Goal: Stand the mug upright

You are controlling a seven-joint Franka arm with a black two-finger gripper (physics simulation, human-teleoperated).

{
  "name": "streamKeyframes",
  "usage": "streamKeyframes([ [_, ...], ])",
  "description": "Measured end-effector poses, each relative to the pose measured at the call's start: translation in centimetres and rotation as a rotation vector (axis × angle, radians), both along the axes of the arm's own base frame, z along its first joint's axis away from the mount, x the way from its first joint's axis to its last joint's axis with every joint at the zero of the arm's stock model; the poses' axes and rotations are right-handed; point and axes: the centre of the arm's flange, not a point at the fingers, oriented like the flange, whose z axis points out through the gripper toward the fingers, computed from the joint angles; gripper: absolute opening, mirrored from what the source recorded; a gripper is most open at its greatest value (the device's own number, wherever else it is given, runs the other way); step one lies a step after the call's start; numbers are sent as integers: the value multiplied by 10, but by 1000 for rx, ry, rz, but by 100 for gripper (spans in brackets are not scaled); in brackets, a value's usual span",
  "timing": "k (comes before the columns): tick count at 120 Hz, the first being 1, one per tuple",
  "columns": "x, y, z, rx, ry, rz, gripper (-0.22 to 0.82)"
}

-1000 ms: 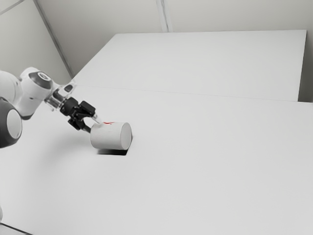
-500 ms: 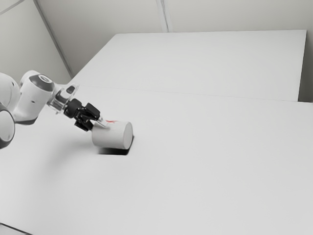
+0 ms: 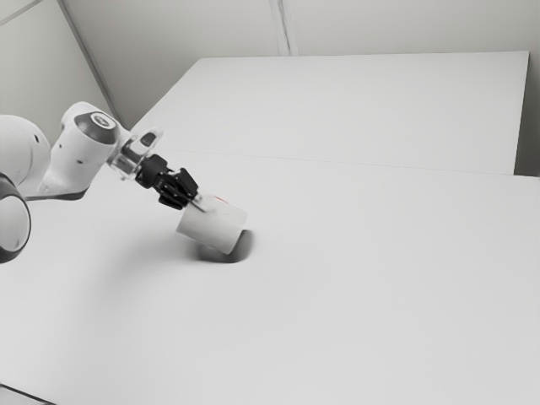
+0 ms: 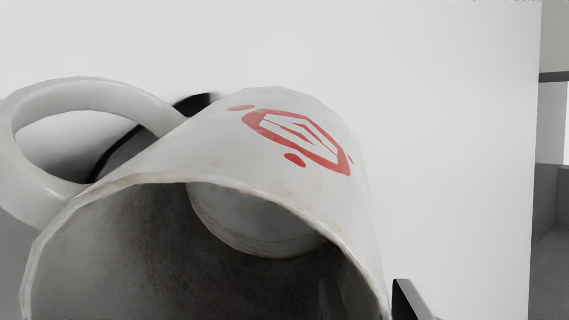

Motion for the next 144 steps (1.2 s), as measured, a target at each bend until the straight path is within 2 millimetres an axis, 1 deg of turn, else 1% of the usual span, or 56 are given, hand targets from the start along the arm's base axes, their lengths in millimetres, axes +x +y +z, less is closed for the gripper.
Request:
streamKeyframes([
  [10,1,-2,-1,1,5,5,-8],
  [22,3,-7,-1,1,6,3,-12],
  [30,7,-11,6,6,-7,-1,-14],
  [46,10,-12,16,10,-15,5,-15],
  [57,9,-12,18,11,-10,12,-16],
  [68,7,-13,31,30,-23,10,-16],
  [76,5,-18,41,73,-37,-7,-16],
  [85,-2,-27,53,154,-45,-45,-16],
  [90,-8,-30,56,196,-40,-62,-16],
  [104,-28,-41,56,312,-26,-98,-16],
  [117,-42,-55,57,432,-18,-152,-16],
  [144,-62,-88,64,667,-66,-257,-16],
])
